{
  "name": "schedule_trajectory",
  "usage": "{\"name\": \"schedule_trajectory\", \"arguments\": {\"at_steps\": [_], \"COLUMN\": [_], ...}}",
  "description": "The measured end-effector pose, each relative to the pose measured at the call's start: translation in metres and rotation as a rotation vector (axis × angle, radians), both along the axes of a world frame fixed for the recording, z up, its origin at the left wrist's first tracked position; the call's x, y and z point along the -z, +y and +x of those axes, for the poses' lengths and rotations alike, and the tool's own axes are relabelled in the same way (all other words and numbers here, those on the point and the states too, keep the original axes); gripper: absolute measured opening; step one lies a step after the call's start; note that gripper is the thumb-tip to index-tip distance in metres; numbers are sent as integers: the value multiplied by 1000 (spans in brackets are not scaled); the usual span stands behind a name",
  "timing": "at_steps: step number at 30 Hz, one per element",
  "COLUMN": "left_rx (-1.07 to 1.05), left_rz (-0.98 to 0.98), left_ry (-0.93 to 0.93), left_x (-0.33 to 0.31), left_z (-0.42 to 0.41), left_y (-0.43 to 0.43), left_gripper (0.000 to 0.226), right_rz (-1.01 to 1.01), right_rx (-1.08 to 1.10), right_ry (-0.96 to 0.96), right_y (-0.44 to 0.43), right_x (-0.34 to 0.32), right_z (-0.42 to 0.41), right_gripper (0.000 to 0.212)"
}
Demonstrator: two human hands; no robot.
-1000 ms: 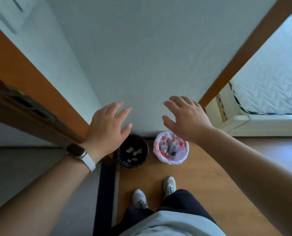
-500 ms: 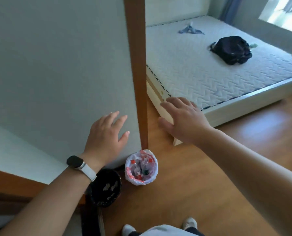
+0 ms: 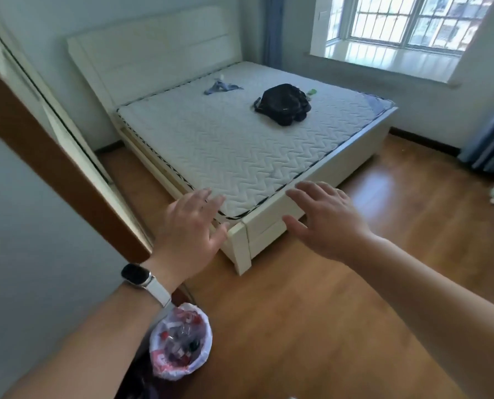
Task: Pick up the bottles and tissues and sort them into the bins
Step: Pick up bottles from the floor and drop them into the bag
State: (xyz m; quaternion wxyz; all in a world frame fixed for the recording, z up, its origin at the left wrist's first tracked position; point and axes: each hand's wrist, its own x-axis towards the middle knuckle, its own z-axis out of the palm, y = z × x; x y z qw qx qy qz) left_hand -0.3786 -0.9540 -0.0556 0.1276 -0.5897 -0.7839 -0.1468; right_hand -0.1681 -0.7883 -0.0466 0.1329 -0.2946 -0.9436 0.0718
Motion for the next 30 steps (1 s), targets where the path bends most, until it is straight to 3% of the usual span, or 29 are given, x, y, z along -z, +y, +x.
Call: {"name": "schedule_trajectory", "arguments": {"at_steps": [12, 23, 30], "left_rx": [232, 492, 640], "left_rz": [3, 9, -33], "left_ry": [-11, -65, -90], "left_x": [11, 29, 36], "left_z": [21, -29, -65], "left_y": [158, 356, 469], "left_gripper": [47, 48, 53], "right_rz": [-9, 7, 56], "right_rx": [272, 530, 650], "right_ry": [-17, -78, -59], "right_y": [101, 239, 308], "right_x": [9, 11, 4], "right_z": [64, 24, -10], "right_gripper": [54, 63, 55]}}
